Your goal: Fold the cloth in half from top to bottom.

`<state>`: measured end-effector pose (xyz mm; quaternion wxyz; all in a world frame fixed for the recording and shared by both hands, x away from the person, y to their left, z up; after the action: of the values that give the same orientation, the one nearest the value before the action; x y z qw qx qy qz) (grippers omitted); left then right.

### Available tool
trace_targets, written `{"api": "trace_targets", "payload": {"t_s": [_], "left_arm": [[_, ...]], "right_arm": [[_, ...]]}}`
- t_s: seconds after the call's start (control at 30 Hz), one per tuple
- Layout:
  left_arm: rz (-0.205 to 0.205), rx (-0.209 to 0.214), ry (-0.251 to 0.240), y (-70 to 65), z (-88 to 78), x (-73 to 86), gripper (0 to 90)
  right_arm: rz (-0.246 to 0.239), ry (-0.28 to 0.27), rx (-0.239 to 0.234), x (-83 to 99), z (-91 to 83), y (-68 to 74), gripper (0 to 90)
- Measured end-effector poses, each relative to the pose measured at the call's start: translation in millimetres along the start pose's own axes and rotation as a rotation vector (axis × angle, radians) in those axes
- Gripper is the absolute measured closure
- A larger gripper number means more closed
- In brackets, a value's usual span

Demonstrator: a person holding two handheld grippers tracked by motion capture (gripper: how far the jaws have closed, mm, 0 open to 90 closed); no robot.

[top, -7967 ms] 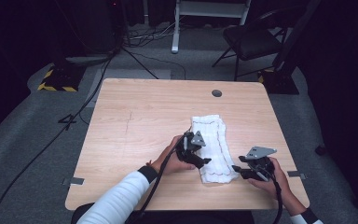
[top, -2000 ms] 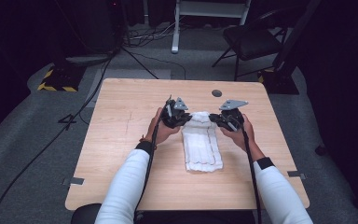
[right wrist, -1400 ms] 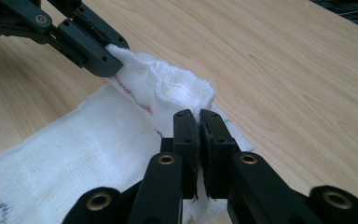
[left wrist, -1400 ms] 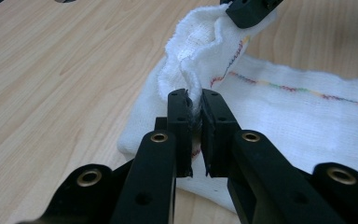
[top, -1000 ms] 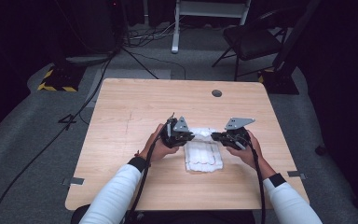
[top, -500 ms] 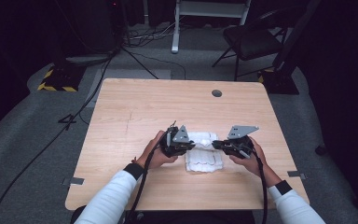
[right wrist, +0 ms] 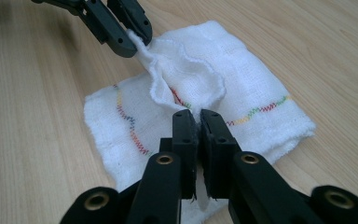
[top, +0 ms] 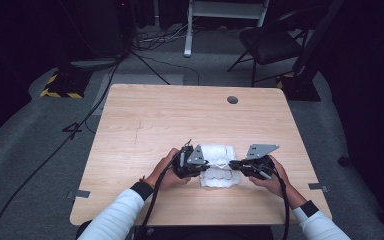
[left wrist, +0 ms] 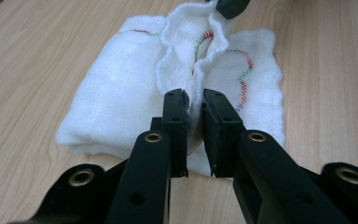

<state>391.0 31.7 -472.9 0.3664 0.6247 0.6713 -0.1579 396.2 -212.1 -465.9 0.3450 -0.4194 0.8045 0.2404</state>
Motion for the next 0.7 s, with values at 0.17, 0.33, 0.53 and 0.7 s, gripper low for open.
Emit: {"api": "trace_targets", "payload": {"t_s": [0.17,0.33,0.53,0.7], "left_arm": [[0.017,0.028,0.016,-12.6,1.2,0.8,80.1],[0.056,0.071,0.051,-25.1,6.4,3.7,81.1],[0.057,0.099,0.069,-32.0,8.6,7.5,81.3],[0.048,0.114,0.084,-35.8,10.1,12.7,81.3]], "right_arm": [[-0.007,-0.003,-0.021,6.1,-7.4,5.3,85.0],[-0.029,0.029,-0.039,15.6,-8.2,13.3,84.4],[-0.042,0.061,-0.053,27.3,-11.1,18.8,82.9],[-0.053,0.099,-0.060,38.5,-11.5,24.2,82.7]]}}
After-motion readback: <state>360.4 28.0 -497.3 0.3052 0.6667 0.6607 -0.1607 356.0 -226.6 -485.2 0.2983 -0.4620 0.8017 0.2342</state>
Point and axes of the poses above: each handheld gripper's, and its own axes: z roughly forward along the jaws, x roughly out of its underside, y roughly to its left, the point moved 2 cm from there along z, roughly forward along the jaws, and after that the axes turned 10 degrees about z, right-handed, at the moved point
